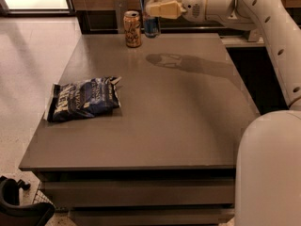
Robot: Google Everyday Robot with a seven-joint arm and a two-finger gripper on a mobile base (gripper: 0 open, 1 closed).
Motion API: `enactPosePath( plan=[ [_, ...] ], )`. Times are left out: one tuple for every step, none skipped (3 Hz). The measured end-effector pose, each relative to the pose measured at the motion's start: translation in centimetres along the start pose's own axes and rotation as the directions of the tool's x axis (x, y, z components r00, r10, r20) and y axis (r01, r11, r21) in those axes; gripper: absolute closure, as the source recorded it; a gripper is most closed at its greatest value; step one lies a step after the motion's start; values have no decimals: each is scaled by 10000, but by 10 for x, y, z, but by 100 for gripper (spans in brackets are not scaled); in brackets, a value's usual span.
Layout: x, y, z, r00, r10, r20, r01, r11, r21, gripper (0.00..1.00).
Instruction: Move redbull can near orange can
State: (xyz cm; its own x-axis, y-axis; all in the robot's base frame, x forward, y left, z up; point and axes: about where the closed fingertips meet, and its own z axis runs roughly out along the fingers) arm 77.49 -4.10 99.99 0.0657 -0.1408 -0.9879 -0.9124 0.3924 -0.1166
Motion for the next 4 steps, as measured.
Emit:
enactPosePath(
  plan=[
    [31,-35,-15,10000,84,-39,-80,9964,841,100],
    [54,-49,-20,9990,398,-187,-373,9919,1211,100],
    [92,-57,-16,9944,1051,113,-1056,9839,1441,100],
    [112,-57,-9,9897,1345,487,-1403,9793,1457,100]
  ],
)
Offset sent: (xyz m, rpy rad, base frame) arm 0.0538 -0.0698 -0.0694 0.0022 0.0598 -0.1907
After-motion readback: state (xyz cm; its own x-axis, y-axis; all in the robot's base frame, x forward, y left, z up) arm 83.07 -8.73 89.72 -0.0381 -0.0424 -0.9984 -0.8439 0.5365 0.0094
